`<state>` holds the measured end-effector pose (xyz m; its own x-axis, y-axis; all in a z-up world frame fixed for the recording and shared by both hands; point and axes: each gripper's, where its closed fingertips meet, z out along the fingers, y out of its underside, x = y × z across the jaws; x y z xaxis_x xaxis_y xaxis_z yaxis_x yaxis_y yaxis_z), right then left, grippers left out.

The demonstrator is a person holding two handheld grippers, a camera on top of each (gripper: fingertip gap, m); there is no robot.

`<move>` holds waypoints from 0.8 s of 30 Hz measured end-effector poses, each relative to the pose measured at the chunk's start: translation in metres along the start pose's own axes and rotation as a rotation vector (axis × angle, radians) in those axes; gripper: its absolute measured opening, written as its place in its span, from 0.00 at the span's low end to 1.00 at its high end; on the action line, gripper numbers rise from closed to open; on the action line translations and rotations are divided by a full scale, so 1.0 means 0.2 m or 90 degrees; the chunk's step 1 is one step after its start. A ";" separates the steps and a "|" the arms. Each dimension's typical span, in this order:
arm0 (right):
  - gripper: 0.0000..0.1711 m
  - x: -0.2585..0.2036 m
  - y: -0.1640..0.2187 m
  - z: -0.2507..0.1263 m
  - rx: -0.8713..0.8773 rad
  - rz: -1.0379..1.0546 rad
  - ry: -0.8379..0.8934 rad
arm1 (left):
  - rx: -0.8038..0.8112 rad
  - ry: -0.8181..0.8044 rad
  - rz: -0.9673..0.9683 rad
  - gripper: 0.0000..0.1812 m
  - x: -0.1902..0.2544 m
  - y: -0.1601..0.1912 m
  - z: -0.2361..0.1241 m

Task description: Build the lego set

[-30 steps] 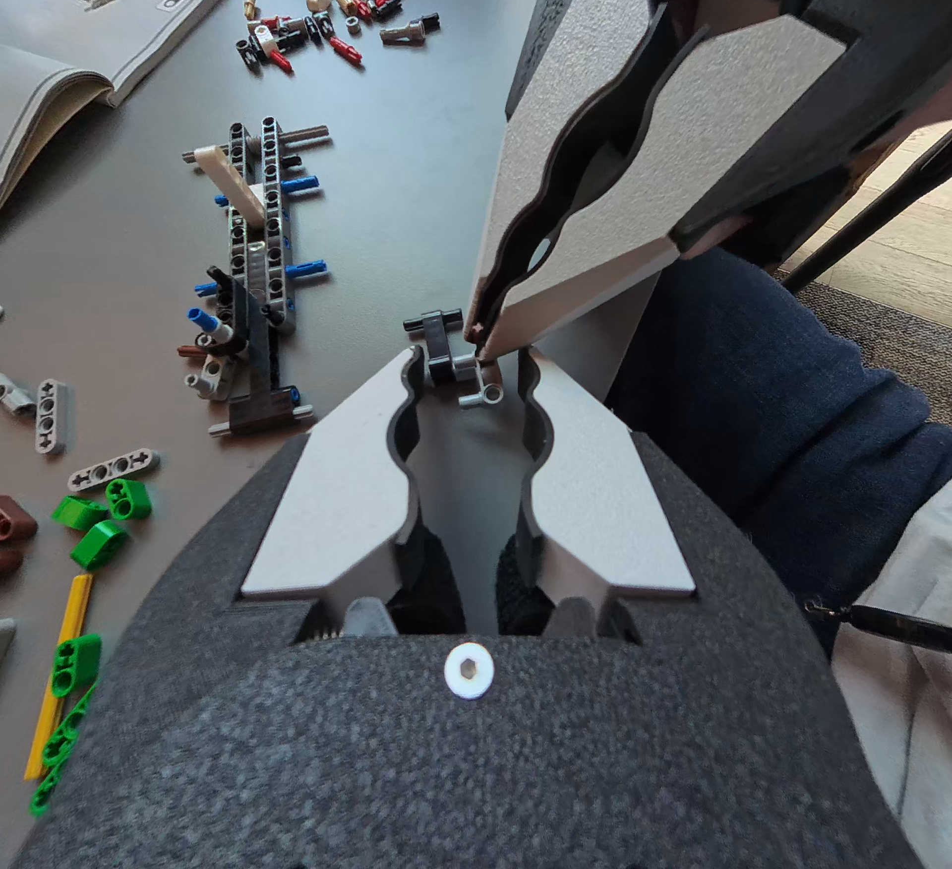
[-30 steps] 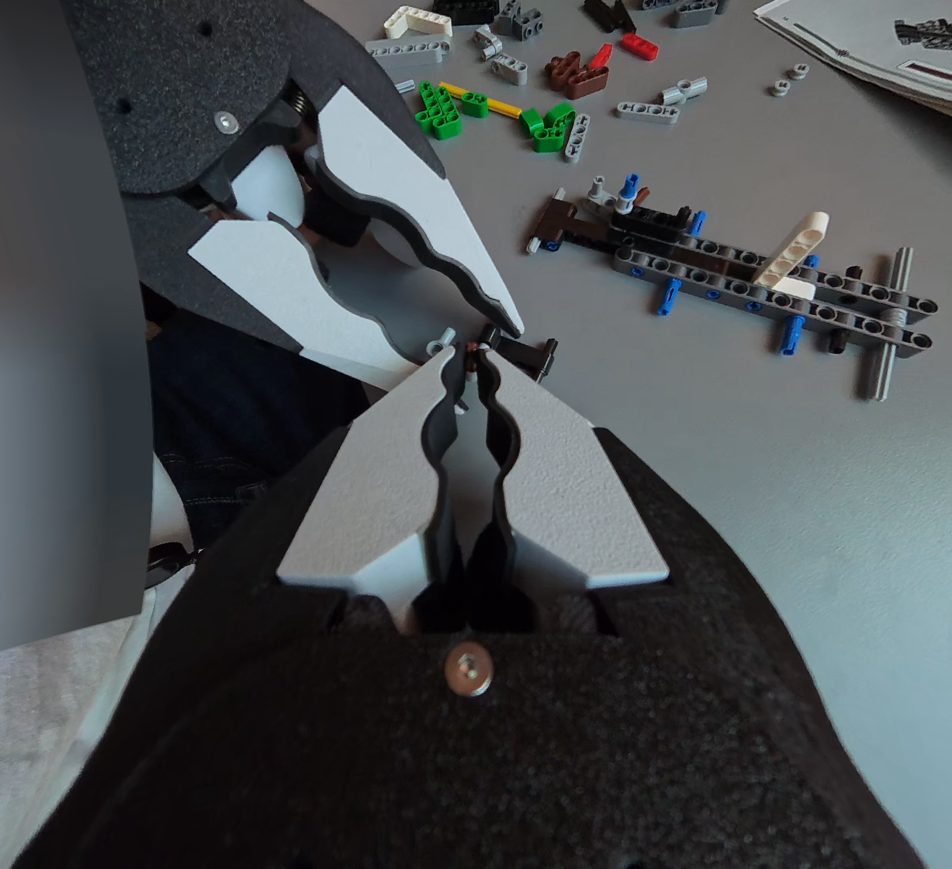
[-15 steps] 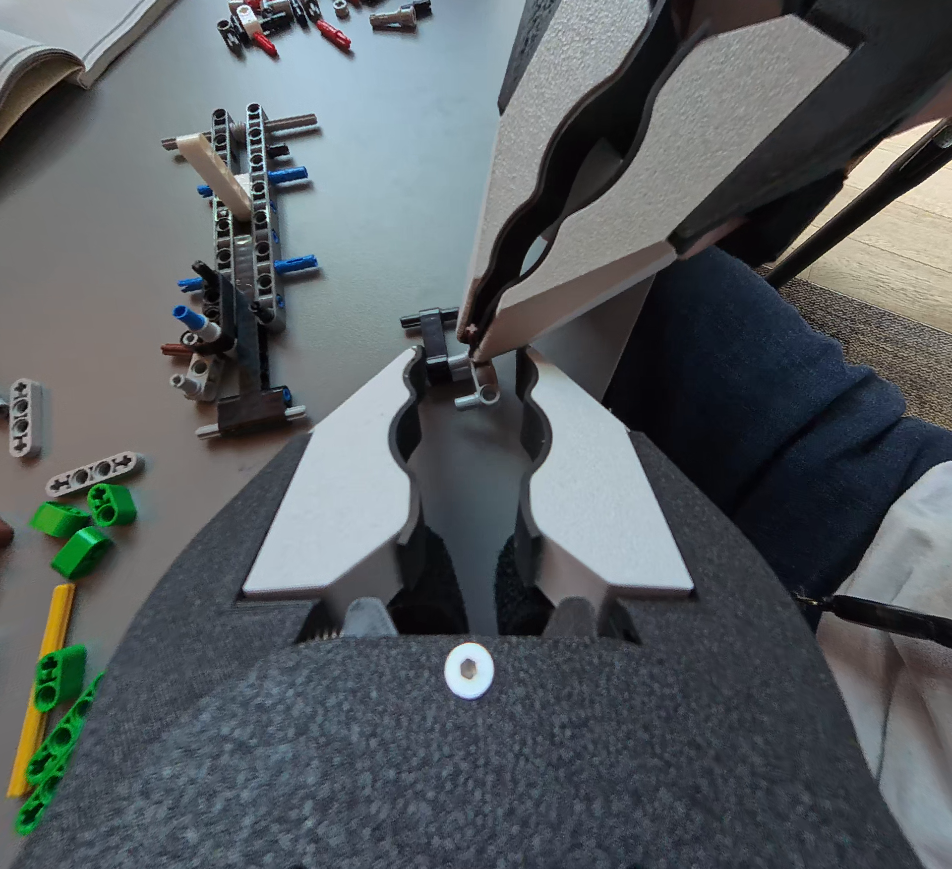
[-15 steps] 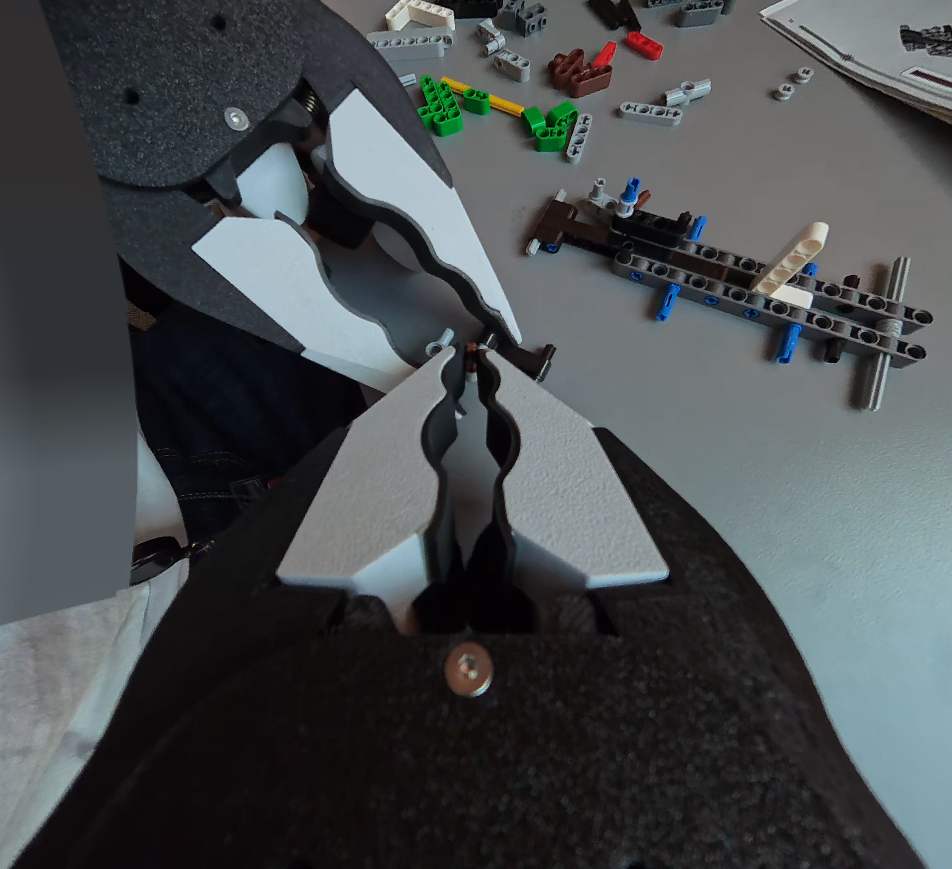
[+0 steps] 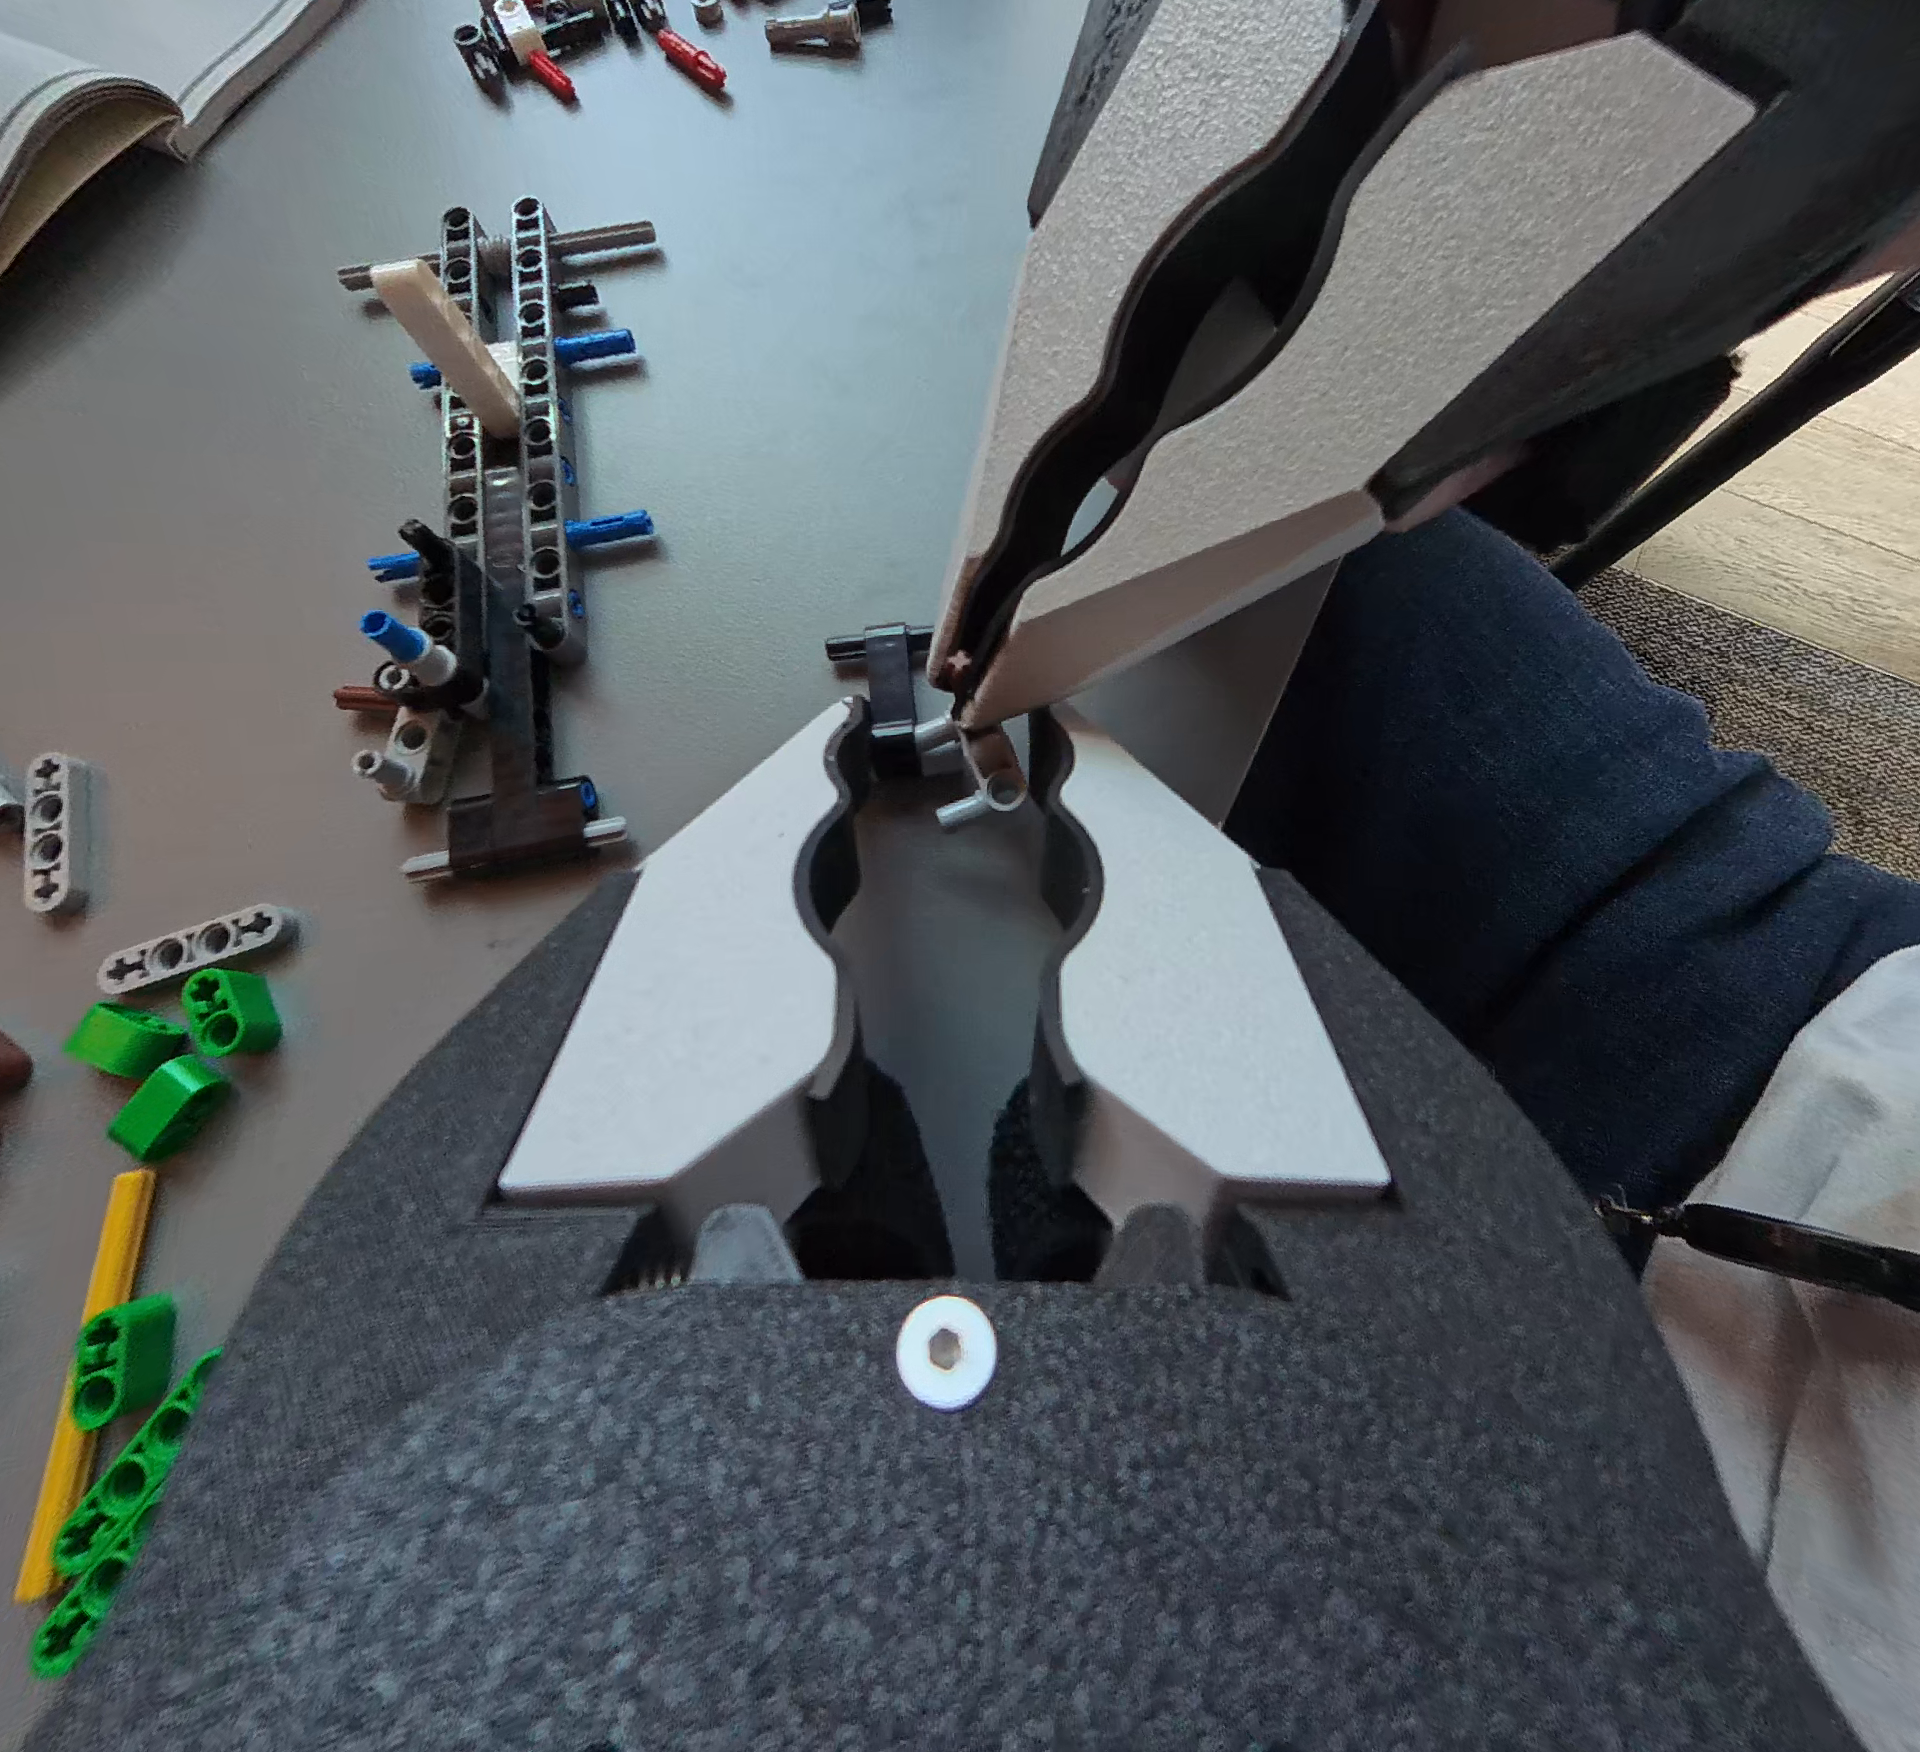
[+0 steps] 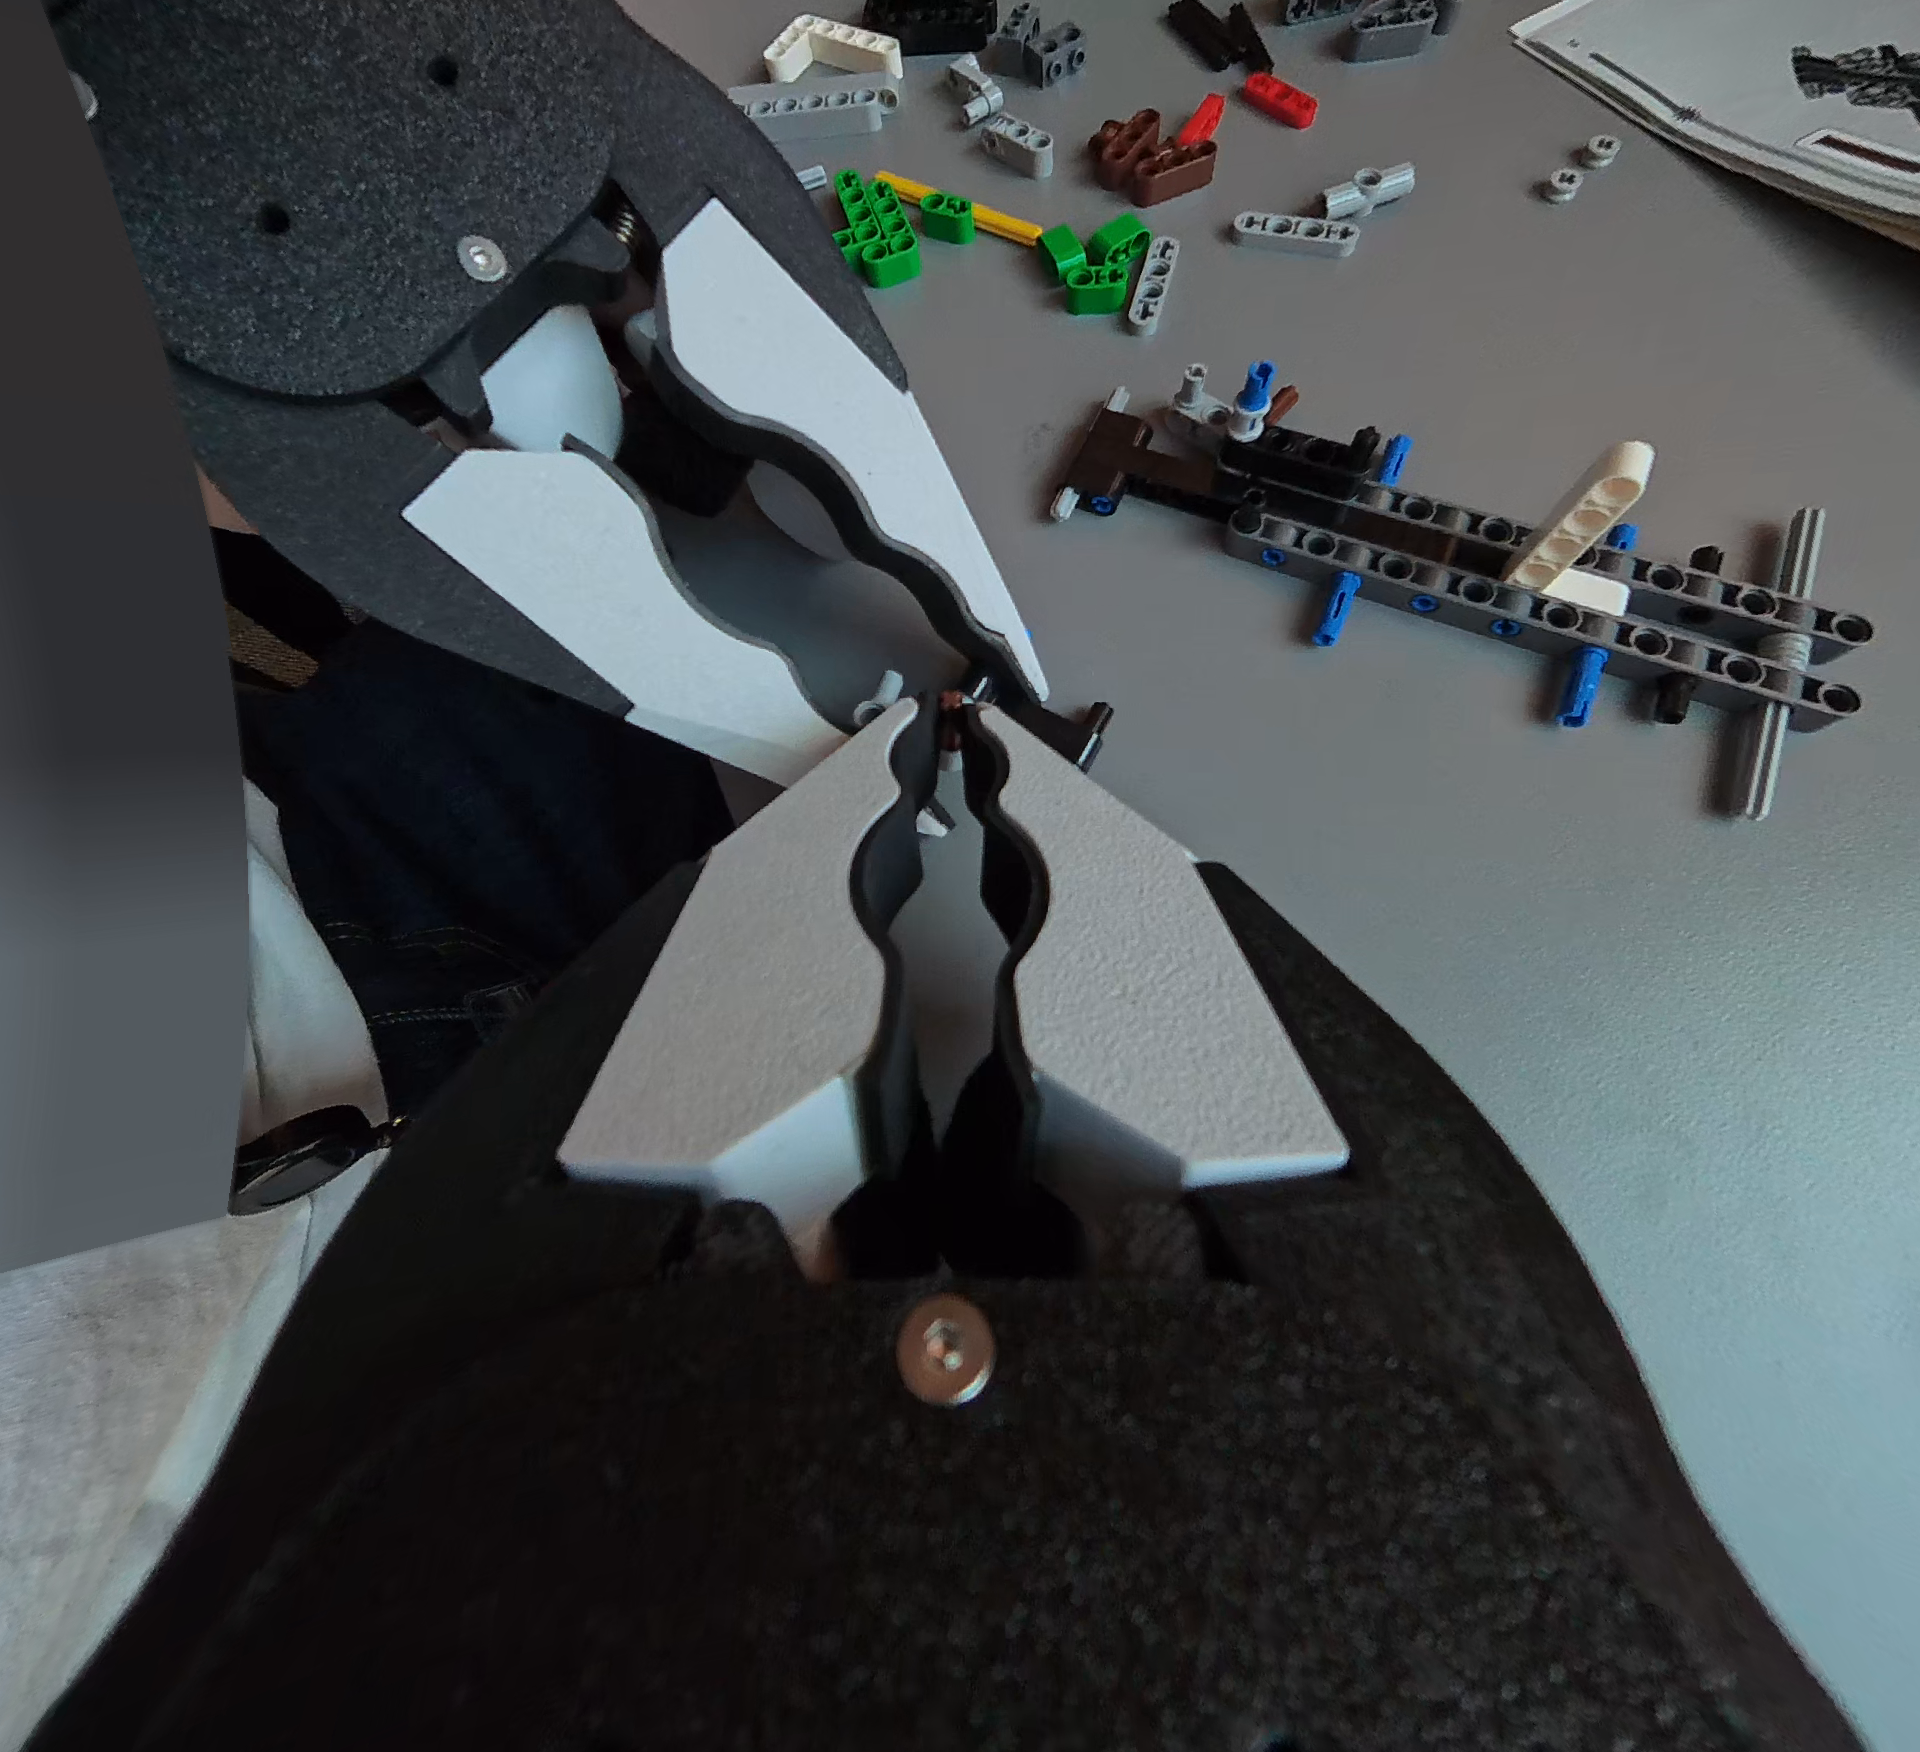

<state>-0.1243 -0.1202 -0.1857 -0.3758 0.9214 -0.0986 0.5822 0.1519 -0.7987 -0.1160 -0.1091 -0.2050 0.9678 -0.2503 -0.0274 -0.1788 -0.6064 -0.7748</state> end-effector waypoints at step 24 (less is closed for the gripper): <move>0.00 0.01 -0.01 0.01 0.033 0.036 0.027 | 0.001 -0.003 -0.017 0.14 -0.01 0.00 0.00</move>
<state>-0.1275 -0.1201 -0.1850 -0.3112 0.9428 -0.1198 0.5633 0.0814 -0.8223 -0.1190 -0.1092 -0.2054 0.9729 -0.2309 -0.0103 -0.1535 -0.6120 -0.7758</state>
